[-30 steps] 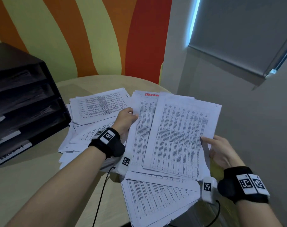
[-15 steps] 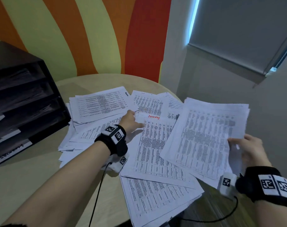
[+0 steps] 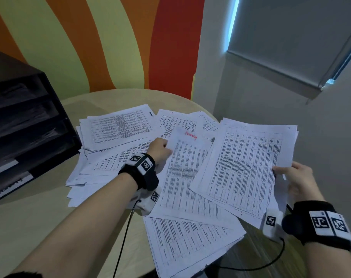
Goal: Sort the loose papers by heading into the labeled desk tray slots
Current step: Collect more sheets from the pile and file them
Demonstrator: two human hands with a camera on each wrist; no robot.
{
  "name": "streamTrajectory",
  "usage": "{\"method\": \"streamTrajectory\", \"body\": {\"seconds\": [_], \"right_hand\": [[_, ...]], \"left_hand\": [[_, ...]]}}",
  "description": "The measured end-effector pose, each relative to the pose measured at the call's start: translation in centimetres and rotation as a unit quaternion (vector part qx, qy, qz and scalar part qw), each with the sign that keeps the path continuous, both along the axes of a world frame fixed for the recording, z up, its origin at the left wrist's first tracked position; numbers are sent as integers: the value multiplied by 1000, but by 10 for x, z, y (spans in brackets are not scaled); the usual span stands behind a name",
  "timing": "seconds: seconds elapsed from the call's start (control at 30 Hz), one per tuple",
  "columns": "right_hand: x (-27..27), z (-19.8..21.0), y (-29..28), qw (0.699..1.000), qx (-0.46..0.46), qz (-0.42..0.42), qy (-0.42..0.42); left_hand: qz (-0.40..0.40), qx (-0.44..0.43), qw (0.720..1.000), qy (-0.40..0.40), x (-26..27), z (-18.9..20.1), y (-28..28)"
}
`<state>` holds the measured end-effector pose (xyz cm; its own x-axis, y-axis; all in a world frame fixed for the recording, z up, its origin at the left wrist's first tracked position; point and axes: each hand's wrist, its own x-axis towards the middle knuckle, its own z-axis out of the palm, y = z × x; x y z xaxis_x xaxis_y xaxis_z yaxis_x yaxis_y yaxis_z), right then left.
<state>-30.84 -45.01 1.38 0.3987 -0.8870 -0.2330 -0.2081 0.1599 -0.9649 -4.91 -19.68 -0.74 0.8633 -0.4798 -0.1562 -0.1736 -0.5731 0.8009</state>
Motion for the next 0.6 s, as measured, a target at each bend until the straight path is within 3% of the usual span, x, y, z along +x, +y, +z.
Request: {"method": "streamTrajectory", "body": {"seconds": [0.07,0.13,0.3,0.4,0.47,0.6], "right_hand": [[1,0,2,1000,2,4,8],[3,-1,3,1000,10,8,12],[7,0,7,1000,4,11,21],[9,0,9,1000,-14,17,20],[11,-1,10,1000,-11,21,16],[18,4,15,999,6,44,-20]], "left_hand": [[58,-125,990,4,-1,8,4],[136,-233,963,11,8,20,10],[251,-346,901,-69,40,69,46],[289,-389,872,-66,51,86,64],[292,-388,874,-31,57,88,65],[198,-340,919,21,41,79,46]]}}
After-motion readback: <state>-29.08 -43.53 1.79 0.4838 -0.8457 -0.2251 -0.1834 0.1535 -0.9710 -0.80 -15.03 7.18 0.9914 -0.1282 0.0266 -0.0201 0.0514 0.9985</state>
